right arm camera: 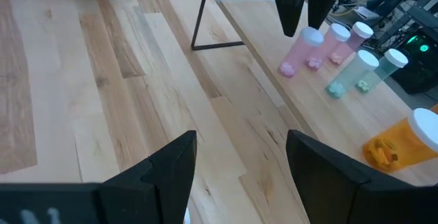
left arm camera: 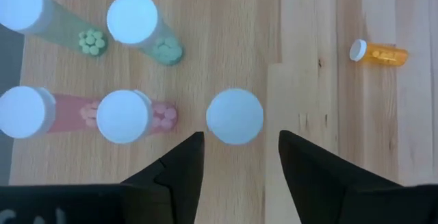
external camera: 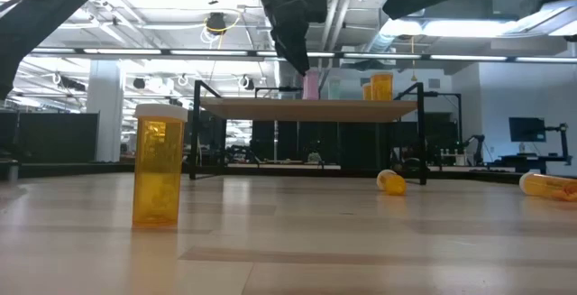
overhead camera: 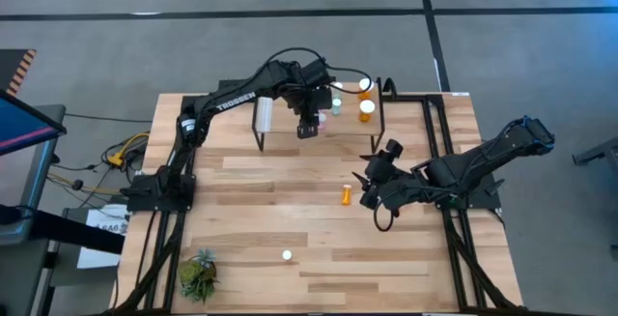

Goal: Pick and place medicine bottles onto shelf by color
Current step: Put the middle right small orange pill bottle on the shelf

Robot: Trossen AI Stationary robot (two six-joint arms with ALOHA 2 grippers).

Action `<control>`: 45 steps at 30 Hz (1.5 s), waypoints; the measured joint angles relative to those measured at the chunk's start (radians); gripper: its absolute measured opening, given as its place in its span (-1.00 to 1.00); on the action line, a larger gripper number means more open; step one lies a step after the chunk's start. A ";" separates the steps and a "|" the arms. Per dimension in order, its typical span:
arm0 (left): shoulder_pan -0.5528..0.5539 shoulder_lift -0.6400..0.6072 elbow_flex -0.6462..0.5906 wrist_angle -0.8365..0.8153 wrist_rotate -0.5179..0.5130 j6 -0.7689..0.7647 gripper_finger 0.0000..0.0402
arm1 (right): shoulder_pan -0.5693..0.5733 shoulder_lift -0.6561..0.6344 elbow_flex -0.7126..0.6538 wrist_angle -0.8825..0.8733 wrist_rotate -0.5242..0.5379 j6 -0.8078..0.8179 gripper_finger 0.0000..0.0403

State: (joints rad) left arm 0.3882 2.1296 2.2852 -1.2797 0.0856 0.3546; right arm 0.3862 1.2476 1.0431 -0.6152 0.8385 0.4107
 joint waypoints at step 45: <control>-0.338 -1.195 -1.643 1.460 -0.118 -0.294 -0.12 | -0.097 0.018 0.089 -0.318 -0.379 0.439 0.24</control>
State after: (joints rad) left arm 0.0506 0.9349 0.6418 0.1801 -0.0324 0.0605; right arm 0.2888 1.2656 1.1320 -0.9334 0.4598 0.8493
